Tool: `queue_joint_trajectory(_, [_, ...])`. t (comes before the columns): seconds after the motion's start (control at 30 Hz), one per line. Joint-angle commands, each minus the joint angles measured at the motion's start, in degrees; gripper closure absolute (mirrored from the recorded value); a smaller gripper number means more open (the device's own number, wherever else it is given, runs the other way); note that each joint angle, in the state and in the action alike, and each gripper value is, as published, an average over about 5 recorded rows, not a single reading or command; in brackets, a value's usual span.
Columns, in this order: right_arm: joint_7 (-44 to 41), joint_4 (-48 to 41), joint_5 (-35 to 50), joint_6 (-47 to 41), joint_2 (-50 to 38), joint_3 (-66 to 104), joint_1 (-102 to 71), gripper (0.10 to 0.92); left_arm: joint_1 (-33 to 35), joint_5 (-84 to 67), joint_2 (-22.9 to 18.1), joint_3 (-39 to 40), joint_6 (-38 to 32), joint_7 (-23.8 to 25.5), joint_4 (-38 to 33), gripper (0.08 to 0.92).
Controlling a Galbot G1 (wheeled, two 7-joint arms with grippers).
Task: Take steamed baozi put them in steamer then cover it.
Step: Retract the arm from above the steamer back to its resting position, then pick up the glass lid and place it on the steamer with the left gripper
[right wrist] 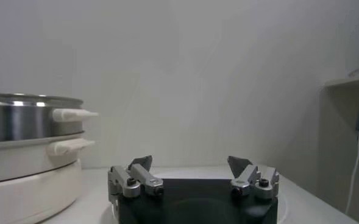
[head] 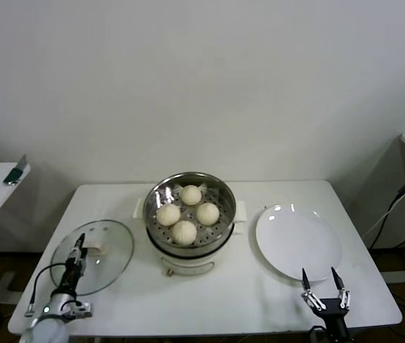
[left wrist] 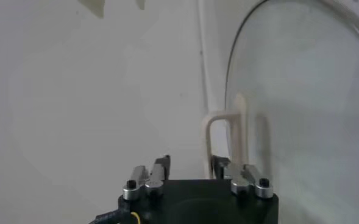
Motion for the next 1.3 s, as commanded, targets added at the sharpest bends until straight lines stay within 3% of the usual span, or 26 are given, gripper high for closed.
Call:
queue_joint_trajectory(0.03, [0.1,0.1,-0.1,0.2,0.1,0.1,-0.2,0.203,-0.7,-0.3,-0.3,0.1,0.3,0.8,0.8,0.556])
queue_joint_trajectory(0.27, [0.0,0.1,-0.2,0.7,-0.1,0.0,-0.3,0.203,-0.8,-1.2,-0.5,-0.1,0.2,0.9,-0.5,0.763])
queue_joint_trajectory(0.4, [-0.1,0.4,-0.4,1.1,0.0,0.0,-0.6,0.203,0.9,-3.5,0.2,-0.4,1.7,2.8,-6.1,0.854])
queue_joint_trajectory(0.6, [0.2,0.6,-0.7,1.2,-0.1,0.4,-0.7,0.203,4.9,-8.3,3.4,-1.4,6.3,11.2,-21.4,0.868])
queue_joint_trajectory(0.83, [3.1,1.1,-4.6,-0.2,0.6,0.8,-1.2,0.203,7.1,-16.0,9.2,-1.6,19.6,24.1,-37.7,0.868])
queue_joint_trajectory(1.1, [4.7,1.1,-5.4,-0.6,0.6,0.7,-1.4,0.203,2.9,-15.4,12.3,2.0,31.5,29.9,-45.6,0.868])
queue_joint_trajectory(1.3, [5.4,0.9,-5.6,-0.9,0.7,0.5,-0.7,0.203,-1.0,-8.7,11.2,11.7,37.8,32.6,-48.6,0.868])
